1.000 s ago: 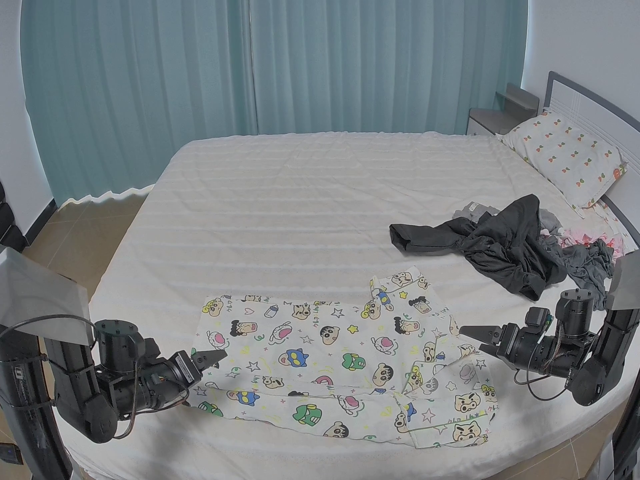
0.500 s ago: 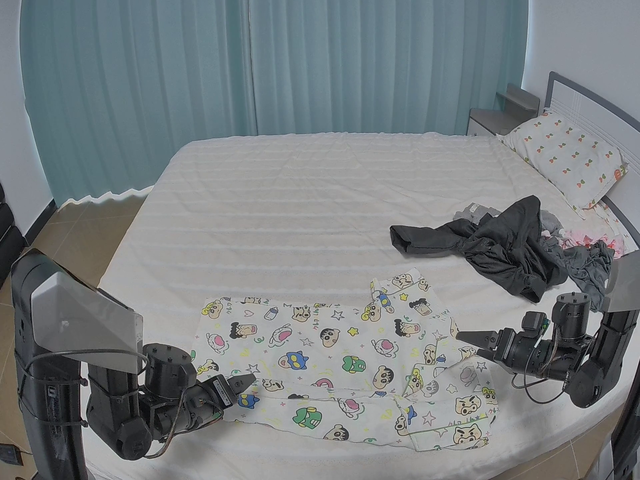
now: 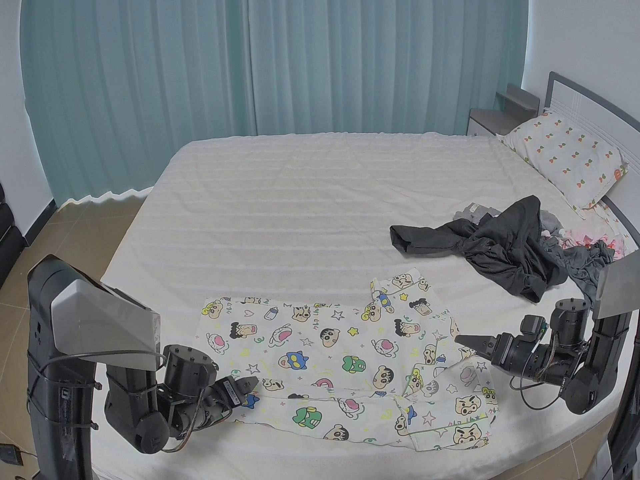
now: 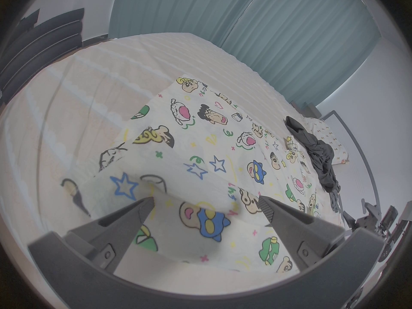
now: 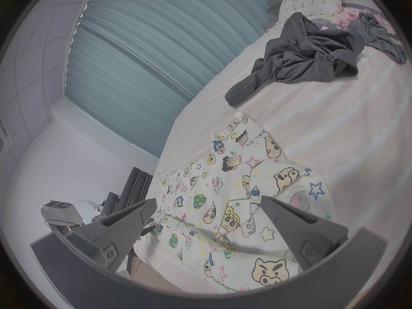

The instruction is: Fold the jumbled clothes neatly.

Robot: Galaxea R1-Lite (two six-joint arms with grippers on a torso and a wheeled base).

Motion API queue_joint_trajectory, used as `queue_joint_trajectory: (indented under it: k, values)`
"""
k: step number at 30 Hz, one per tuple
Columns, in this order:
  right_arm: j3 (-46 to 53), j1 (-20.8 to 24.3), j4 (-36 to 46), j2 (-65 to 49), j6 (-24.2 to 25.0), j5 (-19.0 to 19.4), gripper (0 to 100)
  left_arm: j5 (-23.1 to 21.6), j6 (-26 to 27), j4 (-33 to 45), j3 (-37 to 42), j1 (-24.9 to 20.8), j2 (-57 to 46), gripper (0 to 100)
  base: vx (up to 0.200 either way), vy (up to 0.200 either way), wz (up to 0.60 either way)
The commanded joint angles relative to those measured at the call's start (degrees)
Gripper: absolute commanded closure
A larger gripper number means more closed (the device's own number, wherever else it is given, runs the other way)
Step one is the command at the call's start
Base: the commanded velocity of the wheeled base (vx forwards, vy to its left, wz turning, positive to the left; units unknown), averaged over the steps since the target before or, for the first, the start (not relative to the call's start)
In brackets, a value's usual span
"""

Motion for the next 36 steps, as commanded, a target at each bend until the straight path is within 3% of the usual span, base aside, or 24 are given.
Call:
queue_joint_trajectory:
  k: [1, 4, 13, 19, 21, 25, 27, 28, 29, 31, 36]
  values:
    - [0.88, 0.67, -0.61, 0.17, -0.33, 0.08, 0, 1.35, 0.04, 6.66, -9.84, 1.87, 0.49, 0, 0.000, 0.000, 0.00]
    - [0.88, 0.94, -0.61, 0.26, -0.42, -0.01, 0, 3.38, -0.05, 10.71, -14.76, 3.98, 0.32, 0, 0.000, 0.000, 0.00]
    - [0.88, 0.94, -0.61, 0.52, -0.42, 0.08, 0, 3.55, -0.49, 17.91, -25.30, 10.58, 0.58, 0, 0.000, 0.000, 0.00]
    - [0.88, 0.94, -0.61, 0.52, -0.42, 0.08, 0, 1.35, -0.67, 17.83, -25.30, 14.62, 0.32, 0, 0.000, 0.000, 0.00]
    - [0.88, 0.94, -0.61, 0.52, -0.42, 0.08, 0, -5.85, 3.99, 17.74, -23.37, 17.87, -1.44, 0, 0.000, 0.000, 0.00]
    - [0.88, 0.94, -0.61, 0.52, -0.42, 0.08, 0, -15.43, 12.87, 17.04, -19.06, 20.59, -3.11, 0, 0.000, 0.000, 0.00]
    - [0.88, 0.94, -0.61, 0.61, -0.42, 0.08, 0, -17.63, 15.33, 16.77, -18.10, 21.21, -3.37, 0, 0.000, 0.000, 0.00]
    - [0.88, 0.94, -0.61, 0.61, -0.42, 0.08, 0, -21.06, 20.69, 16.77, -16.78, 22.09, -3.37, 0, 0.000, 0.000, 0.00]
    - [1.05, 0.94, -0.61, 0.61, -0.42, 0.08, 0, -24.13, 30.36, 17.04, -15.64, 23.76, -2.93, 0, 0.000, 0.000, 0.00]
    - [1.05, 0.94, -0.61, 0.61, -0.42, 0.08, 0, -25.72, 36.07, 17.21, -14.85, 24.37, -2.41, 0, 0.000, 0.000, 0.00]
    - [1.05, 0.94, -0.61, 0.70, -0.33, 0.08, 0, -29.50, 43.45, 17.12, -13.09, 24.02, -1.44, 0, 0.000, 0.000, 0.00]
